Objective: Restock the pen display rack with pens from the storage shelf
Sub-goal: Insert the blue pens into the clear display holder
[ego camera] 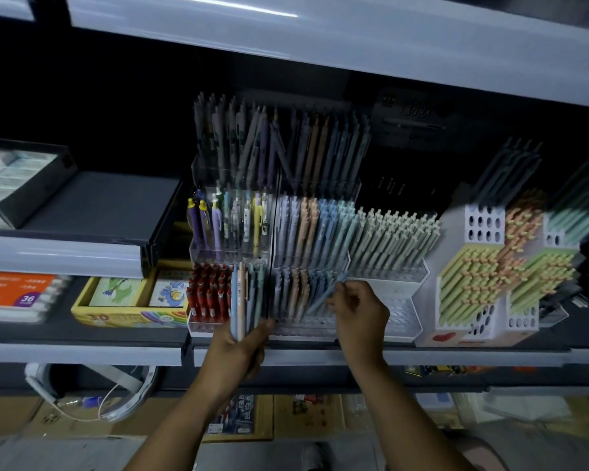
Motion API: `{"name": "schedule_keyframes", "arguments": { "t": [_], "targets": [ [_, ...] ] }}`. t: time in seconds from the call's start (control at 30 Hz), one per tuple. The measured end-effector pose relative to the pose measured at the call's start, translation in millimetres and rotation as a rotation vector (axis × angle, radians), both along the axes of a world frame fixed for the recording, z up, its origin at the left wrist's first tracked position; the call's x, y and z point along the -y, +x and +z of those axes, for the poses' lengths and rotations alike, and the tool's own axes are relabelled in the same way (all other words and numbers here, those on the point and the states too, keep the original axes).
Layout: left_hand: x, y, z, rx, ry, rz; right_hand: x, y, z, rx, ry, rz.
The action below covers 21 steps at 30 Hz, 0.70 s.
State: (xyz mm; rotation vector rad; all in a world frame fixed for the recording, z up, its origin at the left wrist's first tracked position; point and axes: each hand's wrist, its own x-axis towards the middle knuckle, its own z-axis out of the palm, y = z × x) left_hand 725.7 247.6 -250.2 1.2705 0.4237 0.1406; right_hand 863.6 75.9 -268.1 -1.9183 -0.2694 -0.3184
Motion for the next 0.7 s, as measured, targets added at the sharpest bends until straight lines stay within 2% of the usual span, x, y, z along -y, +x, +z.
{"name": "schedule_keyframes", "arguments": {
  "t": [0.33, 0.47, 0.7],
  "targets": [
    [-0.9, -2.0, 1.9, -0.018, 0.013, -0.002, -12.8, -1.2, -15.7, 0.063, -0.312, 0.097],
    [-2.2, -4.4, 1.8, -0.008, 0.005, 0.005, -16.6, 4.3, -15.4, 0.035, -0.372, 0.102],
    [-4.4, -5.9, 1.5, 0.012, 0.004, 0.001, -16.8, 1.9, -21.4, 0.106, -0.424, 0.101]
  ]
}}
